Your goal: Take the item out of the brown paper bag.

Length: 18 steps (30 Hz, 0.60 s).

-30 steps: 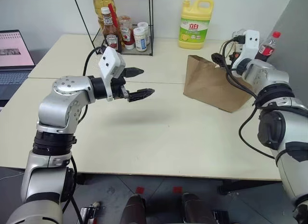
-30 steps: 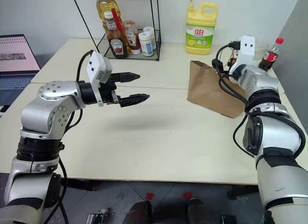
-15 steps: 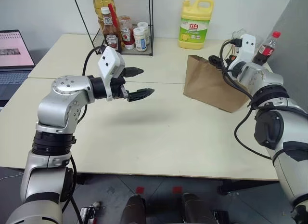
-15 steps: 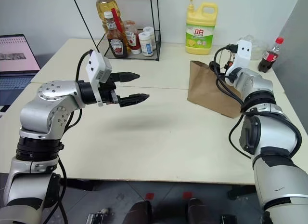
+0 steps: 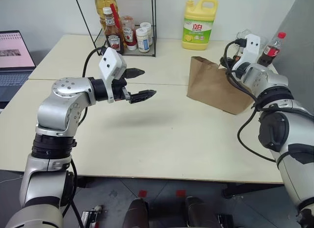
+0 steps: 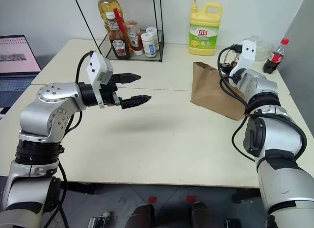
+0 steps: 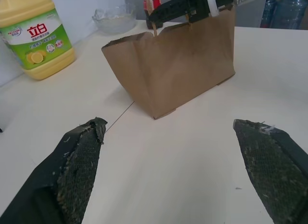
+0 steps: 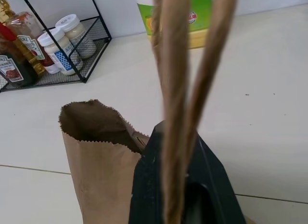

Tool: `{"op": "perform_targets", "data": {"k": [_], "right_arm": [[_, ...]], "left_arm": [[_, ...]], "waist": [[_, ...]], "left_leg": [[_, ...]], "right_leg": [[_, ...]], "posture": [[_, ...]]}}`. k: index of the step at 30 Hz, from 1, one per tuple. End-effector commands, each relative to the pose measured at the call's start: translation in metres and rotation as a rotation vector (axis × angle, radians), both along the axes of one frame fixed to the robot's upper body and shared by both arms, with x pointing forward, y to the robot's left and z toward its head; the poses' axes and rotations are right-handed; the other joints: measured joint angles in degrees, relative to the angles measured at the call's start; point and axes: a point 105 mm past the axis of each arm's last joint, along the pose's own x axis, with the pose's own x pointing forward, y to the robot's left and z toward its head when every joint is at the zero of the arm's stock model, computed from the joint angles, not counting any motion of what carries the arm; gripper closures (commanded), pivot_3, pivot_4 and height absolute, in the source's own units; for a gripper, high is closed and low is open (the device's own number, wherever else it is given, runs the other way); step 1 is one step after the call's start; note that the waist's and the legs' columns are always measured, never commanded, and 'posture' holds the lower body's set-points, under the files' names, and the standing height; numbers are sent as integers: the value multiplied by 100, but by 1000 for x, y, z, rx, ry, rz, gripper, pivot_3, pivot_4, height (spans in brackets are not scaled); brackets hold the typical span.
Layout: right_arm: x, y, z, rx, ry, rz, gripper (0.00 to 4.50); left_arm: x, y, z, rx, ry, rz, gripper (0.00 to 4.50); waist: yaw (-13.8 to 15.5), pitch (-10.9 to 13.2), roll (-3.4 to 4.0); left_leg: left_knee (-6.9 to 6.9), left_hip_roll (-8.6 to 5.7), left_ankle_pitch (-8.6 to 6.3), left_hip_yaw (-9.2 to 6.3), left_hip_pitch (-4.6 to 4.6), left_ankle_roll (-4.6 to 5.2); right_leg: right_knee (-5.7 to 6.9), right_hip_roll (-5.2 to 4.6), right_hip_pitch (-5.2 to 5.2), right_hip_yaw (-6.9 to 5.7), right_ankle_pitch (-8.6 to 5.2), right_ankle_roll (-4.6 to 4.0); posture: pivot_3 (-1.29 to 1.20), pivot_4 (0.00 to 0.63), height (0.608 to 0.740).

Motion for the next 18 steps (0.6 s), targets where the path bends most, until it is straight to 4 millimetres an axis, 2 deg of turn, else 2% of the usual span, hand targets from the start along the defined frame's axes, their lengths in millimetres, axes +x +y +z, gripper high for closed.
{"op": "perform_targets", "data": {"k": [1,11,18], "right_arm": [[0,4,30,32,-90,23,4460],[-4,17,51,-15,-170,121,4460],[-9,50,78,-31,-240,247,4460]], "left_arm": [[-4,0,15,-7,-68,-9,0],[-8,-2,10,-12,-53,-25,0],[-25,-4,-5,-46,7,-32,0]], "waist": [[0,0,0],[-6,1,1],[-66,8,13]], "left_leg": [[0,0,0,0,0,0],[0,0,0,1,0,0],[-1,1,1,3,-1,-3]], "right_leg": [[0,0,0,0,0,0],[1,0,-1,0,0,0],[6,0,-7,3,0,0]], "posture": [[0,150,740],[0,150,740],[0,150,740]]}}
